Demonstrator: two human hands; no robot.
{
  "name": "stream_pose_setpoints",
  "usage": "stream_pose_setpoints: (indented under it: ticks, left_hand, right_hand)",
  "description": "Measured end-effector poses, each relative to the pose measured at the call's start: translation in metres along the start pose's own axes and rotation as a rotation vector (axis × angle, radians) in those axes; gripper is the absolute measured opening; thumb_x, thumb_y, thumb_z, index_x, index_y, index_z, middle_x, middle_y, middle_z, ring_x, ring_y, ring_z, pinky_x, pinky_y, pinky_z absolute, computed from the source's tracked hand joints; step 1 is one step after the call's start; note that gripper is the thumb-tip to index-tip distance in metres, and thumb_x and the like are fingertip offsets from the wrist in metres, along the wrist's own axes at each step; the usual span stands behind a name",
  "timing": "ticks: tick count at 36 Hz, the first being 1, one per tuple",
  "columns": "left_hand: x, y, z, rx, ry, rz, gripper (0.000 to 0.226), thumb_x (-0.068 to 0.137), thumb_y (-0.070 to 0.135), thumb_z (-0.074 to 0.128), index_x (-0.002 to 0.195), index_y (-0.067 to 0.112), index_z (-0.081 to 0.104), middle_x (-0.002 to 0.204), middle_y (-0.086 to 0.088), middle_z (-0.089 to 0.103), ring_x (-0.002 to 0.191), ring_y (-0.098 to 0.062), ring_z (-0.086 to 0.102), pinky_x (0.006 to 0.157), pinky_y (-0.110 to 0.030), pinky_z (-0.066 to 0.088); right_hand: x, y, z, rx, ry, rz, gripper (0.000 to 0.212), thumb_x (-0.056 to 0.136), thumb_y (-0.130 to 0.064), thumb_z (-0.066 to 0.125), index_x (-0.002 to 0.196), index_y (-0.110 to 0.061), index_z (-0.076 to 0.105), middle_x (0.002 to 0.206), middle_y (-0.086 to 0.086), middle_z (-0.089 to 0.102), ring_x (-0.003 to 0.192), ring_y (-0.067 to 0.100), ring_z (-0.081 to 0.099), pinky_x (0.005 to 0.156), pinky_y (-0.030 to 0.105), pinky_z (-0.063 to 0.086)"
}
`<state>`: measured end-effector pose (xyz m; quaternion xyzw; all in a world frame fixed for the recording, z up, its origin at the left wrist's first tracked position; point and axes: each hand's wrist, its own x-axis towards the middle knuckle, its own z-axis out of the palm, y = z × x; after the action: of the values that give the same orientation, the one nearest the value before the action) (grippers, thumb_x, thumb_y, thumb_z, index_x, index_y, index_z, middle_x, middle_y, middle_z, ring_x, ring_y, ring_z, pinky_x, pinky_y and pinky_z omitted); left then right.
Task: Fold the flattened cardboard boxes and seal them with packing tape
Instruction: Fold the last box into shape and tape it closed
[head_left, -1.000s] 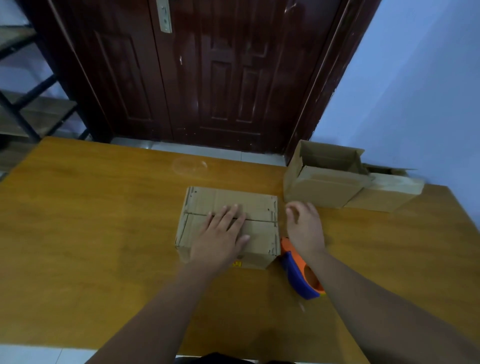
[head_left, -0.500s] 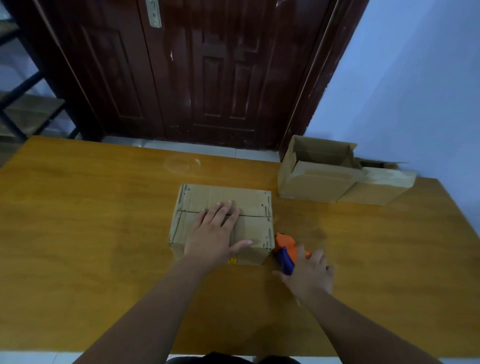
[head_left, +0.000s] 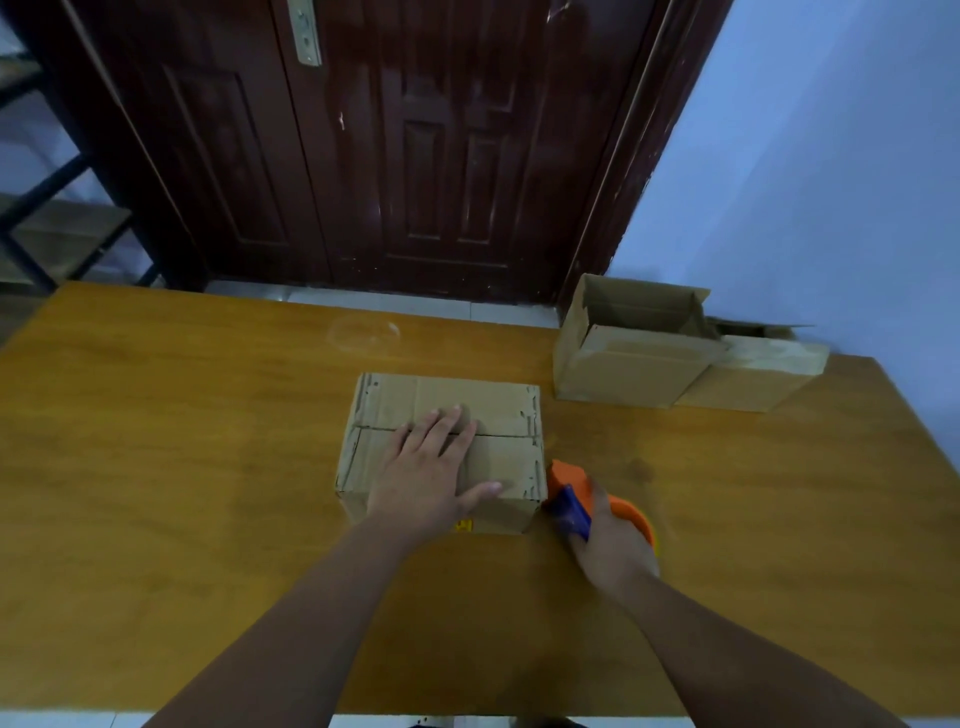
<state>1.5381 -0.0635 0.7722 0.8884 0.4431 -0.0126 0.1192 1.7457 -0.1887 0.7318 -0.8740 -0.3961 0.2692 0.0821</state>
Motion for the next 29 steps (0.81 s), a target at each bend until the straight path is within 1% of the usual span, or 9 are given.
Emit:
stream_pose_setpoints:
  ticks: [2,4,10,15,19,21,23,26,29]
  left_hand:
    - [0.000,0.000,0.000,0.006,0.004,0.002,0.106,0.062,0.084,-0.014,0.152,0.031,0.003,0.160,0.008,-0.005,0.147,-0.014,-0.007,0.120,-0.041,0.000]
    - [0.000,0.000,-0.001,0.007,0.003,0.001,0.105,0.062,0.083,-0.013,0.152,0.031,0.003,0.160,0.008,-0.005,0.147,-0.014,-0.006,0.119,-0.040,0.000]
    - [0.001,0.000,-0.001,-0.027,0.001,-0.006,0.105,0.063,0.085,-0.005,0.152,0.031,0.006,0.161,0.008,-0.002,0.147,-0.014,-0.006,0.119,-0.040,-0.002]
    - [0.002,-0.003,0.000,-0.039,-0.014,0.013,0.101,0.067,0.084,-0.004,0.153,0.031,0.006,0.160,0.009,-0.002,0.147,-0.014,-0.005,0.119,-0.040,-0.002]
    - [0.002,-0.005,0.000,-0.138,0.045,0.012,0.073,0.091,0.066,0.015,0.152,0.027,0.014,0.160,0.007,0.010,0.147,-0.013,0.004,0.118,-0.037,0.004]
    - [0.003,-0.005,-0.001,-0.324,0.143,-0.022,0.059,0.098,0.050,0.033,0.150,0.023,0.024,0.154,0.002,0.030,0.142,-0.017,0.023,0.115,-0.037,0.018]
    - [0.002,-0.005,-0.006,-0.598,0.241,-0.108,0.052,0.099,0.037,0.042,0.148,0.021,0.029,0.143,0.002,0.047,0.131,-0.020,0.043,0.103,-0.036,0.036]
    - [-0.002,-0.007,-0.012,-0.946,0.310,-0.233,0.060,0.098,0.045,0.037,0.151,0.026,0.015,0.141,0.007,0.048,0.125,-0.017,0.048,0.093,-0.035,0.041]
    - [-0.003,-0.008,-0.019,-1.201,0.444,-0.339,0.071,0.086,0.063,0.035,0.148,0.030,0.020,0.135,0.006,0.047,0.125,-0.015,0.045,0.091,-0.029,0.037]
  right_hand:
    - [0.004,0.000,-0.007,0.009,0.021,-0.046,0.074,0.098,-0.035,0.048,0.151,-0.032,-0.003,0.075,-0.005,0.060,0.061,0.008,0.058,0.047,0.020,0.040]
    - [0.007,-0.005,-0.017,0.093,0.083,-0.071,0.071,0.098,-0.032,0.047,0.152,-0.034,0.001,0.078,-0.004,0.059,0.059,0.008,0.054,0.044,0.020,0.033]
    - [0.027,-0.033,-0.063,0.836,0.193,-0.069,0.052,0.095,-0.021,0.059,0.142,-0.028,0.037,0.120,-0.003,0.058,0.086,0.006,0.059,0.065,0.023,0.045]
    - [0.027,-0.066,-0.114,1.137,0.118,-0.193,0.039,0.092,-0.017,0.061,0.128,-0.031,0.055,0.106,-0.013,0.067,0.093,0.007,0.066,0.073,0.024,0.051]
    - [0.020,-0.095,-0.149,1.035,-0.094,-0.335,0.028,0.090,-0.015,0.061,0.108,-0.036,0.066,0.100,-0.006,0.074,0.086,0.014,0.070,0.067,0.023,0.053]
    - [0.016,-0.109,-0.159,0.868,-0.250,-0.389,0.029,0.089,-0.018,0.063,0.112,-0.035,0.066,0.094,-0.005,0.074,0.081,0.014,0.071,0.063,0.022,0.053]
    - [0.013,-0.123,-0.162,0.690,-0.339,-0.410,0.031,0.087,-0.020,0.067,0.116,-0.033,0.064,0.092,-0.005,0.074,0.078,0.013,0.071,0.061,0.021,0.053]
    - [0.009,-0.142,-0.160,0.457,-0.415,-0.438,0.035,0.087,-0.026,0.068,0.119,-0.038,0.059,0.103,-0.004,0.070,0.080,0.012,0.071,0.062,0.021,0.054]
    - [0.008,-0.151,-0.153,0.307,-0.467,-0.443,0.042,0.089,-0.032,0.067,0.129,-0.034,0.054,0.111,0.000,0.067,0.090,0.017,0.069,0.079,0.032,0.057]
